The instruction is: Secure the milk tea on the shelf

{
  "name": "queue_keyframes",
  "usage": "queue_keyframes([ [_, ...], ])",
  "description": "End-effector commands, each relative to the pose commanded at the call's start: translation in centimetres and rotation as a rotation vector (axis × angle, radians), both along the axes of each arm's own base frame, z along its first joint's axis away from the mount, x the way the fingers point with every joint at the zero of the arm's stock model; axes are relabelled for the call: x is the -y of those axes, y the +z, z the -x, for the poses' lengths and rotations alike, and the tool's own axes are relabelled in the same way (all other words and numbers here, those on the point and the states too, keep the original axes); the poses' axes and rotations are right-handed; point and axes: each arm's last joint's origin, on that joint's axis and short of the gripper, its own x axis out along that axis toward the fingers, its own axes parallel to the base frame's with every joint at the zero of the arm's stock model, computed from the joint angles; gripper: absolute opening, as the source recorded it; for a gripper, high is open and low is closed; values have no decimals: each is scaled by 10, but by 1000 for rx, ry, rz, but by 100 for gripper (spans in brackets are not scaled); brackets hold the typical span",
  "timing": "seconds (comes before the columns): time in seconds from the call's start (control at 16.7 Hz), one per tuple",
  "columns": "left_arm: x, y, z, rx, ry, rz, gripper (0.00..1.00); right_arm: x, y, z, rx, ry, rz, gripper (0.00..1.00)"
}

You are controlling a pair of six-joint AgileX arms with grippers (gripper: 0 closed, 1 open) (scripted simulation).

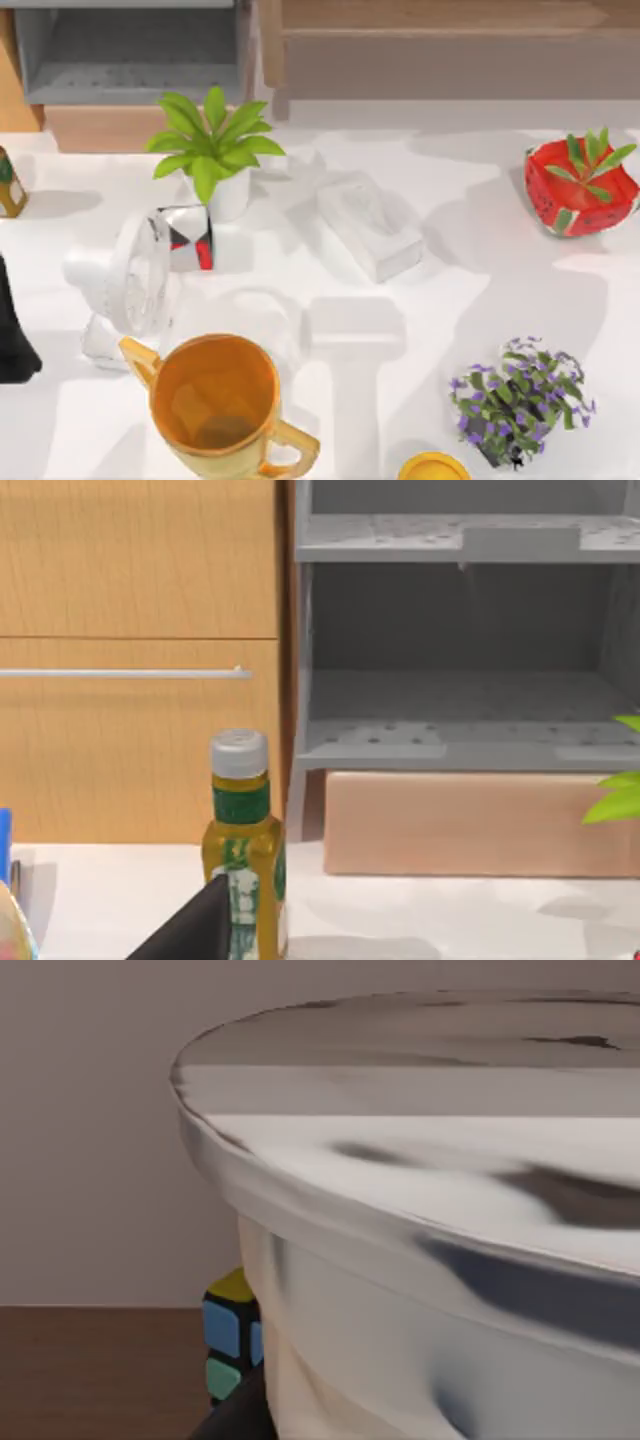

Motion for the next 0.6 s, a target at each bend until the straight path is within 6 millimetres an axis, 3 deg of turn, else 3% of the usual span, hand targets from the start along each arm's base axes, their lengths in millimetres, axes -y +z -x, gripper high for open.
queue_keyframes([
  [0.54, 0, 0, 0, 0, 0, 0, 100, 0, 0, 0, 0, 0, 0, 98],
  [0.6, 0, 0, 0, 0, 0, 0, 100, 0, 0, 0, 0, 0, 0, 100],
])
